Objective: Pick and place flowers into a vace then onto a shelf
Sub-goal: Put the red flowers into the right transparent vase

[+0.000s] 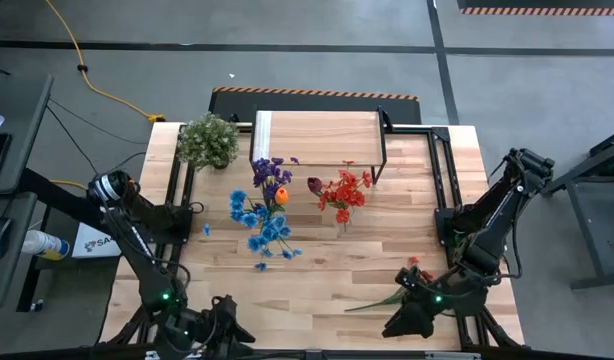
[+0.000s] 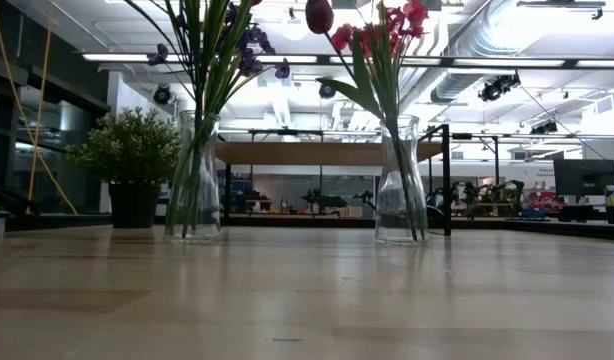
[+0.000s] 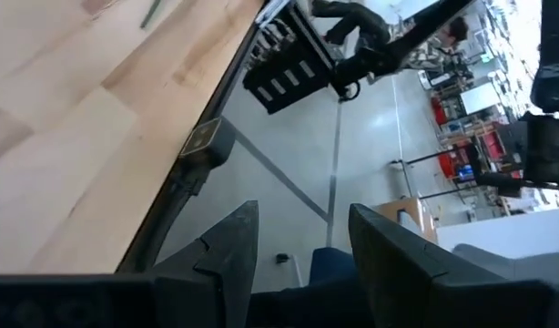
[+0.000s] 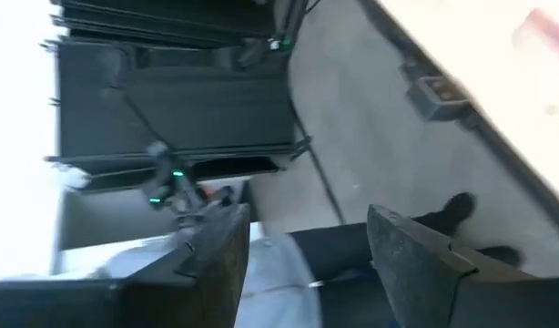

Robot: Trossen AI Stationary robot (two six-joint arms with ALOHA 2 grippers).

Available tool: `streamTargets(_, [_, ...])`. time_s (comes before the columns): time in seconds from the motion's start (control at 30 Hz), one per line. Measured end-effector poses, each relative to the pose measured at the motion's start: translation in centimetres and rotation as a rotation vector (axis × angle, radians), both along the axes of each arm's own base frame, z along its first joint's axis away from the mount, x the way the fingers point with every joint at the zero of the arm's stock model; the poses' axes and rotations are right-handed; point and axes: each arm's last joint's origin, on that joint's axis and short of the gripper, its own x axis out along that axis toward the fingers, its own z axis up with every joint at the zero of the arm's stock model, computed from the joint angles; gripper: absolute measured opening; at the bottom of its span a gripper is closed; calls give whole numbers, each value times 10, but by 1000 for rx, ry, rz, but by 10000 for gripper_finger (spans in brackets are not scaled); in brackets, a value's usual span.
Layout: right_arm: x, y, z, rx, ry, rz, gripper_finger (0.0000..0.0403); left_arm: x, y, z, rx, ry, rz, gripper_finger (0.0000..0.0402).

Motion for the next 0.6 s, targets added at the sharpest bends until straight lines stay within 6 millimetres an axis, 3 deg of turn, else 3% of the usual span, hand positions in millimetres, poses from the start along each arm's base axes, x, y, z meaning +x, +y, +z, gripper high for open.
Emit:
streamTargets(0.2, [4, 6, 1, 102, 24, -2, 211, 3, -5, -13, -24, 55, 1, 207])
streamTargets(0.43, [24, 23, 6, 132, 208, 64, 217, 0, -5, -19, -1, 89, 5, 207])
streamTargets(0.6, [35, 30, 36, 55, 358, 56, 215, -2, -2, -24, 54, 130, -8, 207])
